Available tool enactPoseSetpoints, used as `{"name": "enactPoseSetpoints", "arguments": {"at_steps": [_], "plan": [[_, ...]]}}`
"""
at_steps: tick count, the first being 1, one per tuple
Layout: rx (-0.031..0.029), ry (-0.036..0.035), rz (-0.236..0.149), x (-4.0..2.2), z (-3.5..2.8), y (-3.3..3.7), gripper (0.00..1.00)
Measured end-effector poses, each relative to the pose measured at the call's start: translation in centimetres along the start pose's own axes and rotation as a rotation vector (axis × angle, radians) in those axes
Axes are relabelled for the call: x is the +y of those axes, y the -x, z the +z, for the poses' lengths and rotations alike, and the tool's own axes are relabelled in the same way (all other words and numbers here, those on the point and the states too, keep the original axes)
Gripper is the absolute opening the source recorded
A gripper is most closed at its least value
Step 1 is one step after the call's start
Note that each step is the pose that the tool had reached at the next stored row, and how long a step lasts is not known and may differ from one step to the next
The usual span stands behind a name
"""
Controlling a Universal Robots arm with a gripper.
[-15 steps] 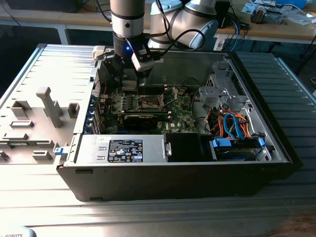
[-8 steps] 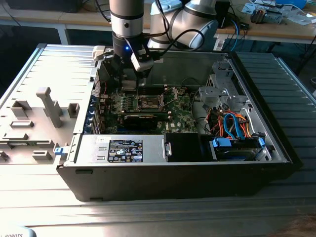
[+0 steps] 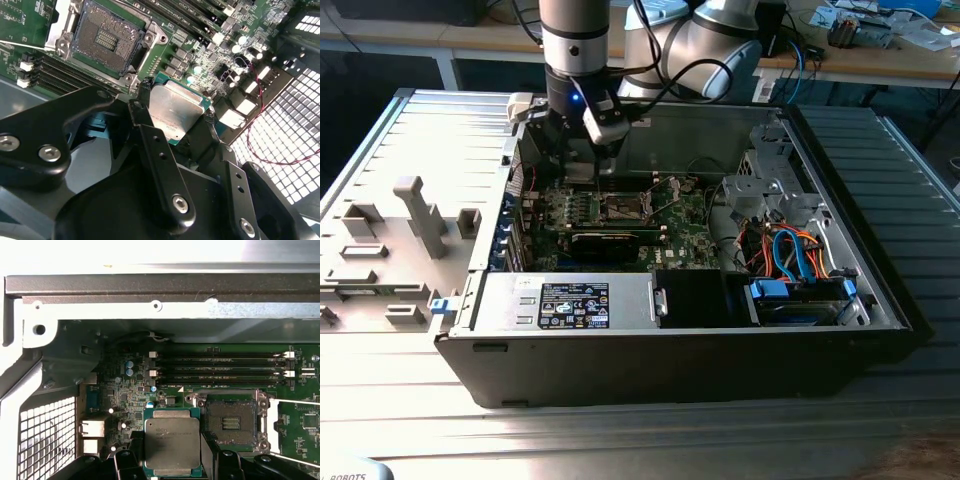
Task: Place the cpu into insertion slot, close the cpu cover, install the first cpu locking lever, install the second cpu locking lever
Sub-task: 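Place the cpu into insertion slot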
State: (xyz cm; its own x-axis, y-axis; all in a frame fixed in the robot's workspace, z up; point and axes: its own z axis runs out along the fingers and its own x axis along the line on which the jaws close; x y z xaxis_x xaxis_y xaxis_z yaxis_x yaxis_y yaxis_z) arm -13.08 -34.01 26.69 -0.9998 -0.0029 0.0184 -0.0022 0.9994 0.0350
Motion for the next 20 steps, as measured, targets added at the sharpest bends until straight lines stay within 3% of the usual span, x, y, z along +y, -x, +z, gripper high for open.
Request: {"name": "enactPoseSetpoints", "arguments": {"at_steps": [20], "plan": [[0.0, 0.0, 0.0, 0.05, 0.01, -0.48, 0.54]]}}
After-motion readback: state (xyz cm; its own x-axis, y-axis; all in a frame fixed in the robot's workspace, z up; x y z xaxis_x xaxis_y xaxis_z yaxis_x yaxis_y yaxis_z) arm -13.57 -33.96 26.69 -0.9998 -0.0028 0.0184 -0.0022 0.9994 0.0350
